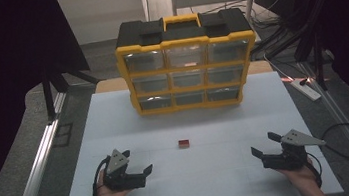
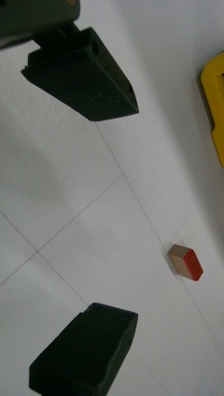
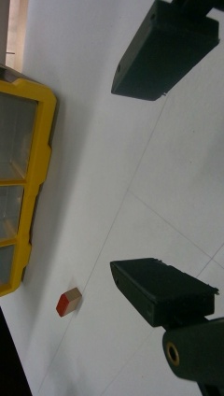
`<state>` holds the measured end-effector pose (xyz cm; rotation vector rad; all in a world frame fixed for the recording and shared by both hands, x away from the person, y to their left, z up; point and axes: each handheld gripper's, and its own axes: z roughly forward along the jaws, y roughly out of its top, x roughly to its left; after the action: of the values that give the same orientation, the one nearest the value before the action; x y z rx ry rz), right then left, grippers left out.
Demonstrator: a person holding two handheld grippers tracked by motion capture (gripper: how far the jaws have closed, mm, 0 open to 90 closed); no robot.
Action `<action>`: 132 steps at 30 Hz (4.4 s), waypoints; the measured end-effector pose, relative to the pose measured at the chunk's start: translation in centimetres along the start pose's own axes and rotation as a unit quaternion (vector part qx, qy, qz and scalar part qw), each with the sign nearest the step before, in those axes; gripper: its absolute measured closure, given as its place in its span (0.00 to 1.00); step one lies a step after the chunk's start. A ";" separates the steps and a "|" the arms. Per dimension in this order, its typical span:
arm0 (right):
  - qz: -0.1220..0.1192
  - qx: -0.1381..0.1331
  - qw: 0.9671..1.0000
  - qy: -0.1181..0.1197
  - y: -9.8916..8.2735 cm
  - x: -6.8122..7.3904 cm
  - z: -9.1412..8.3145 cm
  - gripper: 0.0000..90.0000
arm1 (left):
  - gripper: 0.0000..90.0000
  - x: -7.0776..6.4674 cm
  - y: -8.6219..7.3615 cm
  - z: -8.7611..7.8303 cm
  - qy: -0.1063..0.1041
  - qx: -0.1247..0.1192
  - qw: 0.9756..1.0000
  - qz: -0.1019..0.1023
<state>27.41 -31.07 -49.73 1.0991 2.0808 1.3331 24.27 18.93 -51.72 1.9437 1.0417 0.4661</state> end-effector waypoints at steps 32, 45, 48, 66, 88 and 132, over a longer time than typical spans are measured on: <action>0.000 0.005 1.000 0.004 0.0 0.0 -0.2 0.16 | 0.05 -0.4 0.1 0.0 0.002 -0.002 1.000 0.012; 0.002 0.004 1.000 0.004 -0.2 -0.1 -0.5 0.15 | 0.05 -0.5 0.9 -0.1 0.001 -0.014 1.000 0.020; 0.004 0.003 1.000 0.003 -0.2 -0.1 -0.5 0.15 | 0.05 -0.7 1.1 -0.1 0.002 -0.012 1.000 0.026; 0.003 0.010 1.000 0.009 -0.2 0.0 -0.3 0.15 | 0.06 -2.2 2.3 -0.2 0.019 0.006 0.994 0.112; 0.007 0.017 1.000 0.004 -0.2 -0.2 -0.1 0.15 | 0.06 -3.4 3.7 0.0 0.055 0.015 0.978 0.200; 0.008 0.022 1.000 0.002 -0.2 -0.2 0.1 0.15 | 0.05 -6.0 5.2 1.4 0.143 0.059 0.907 0.392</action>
<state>27.53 -31.24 -50.00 1.1338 2.1184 1.3046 24.25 11.82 -47.79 2.4137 0.4057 1.1789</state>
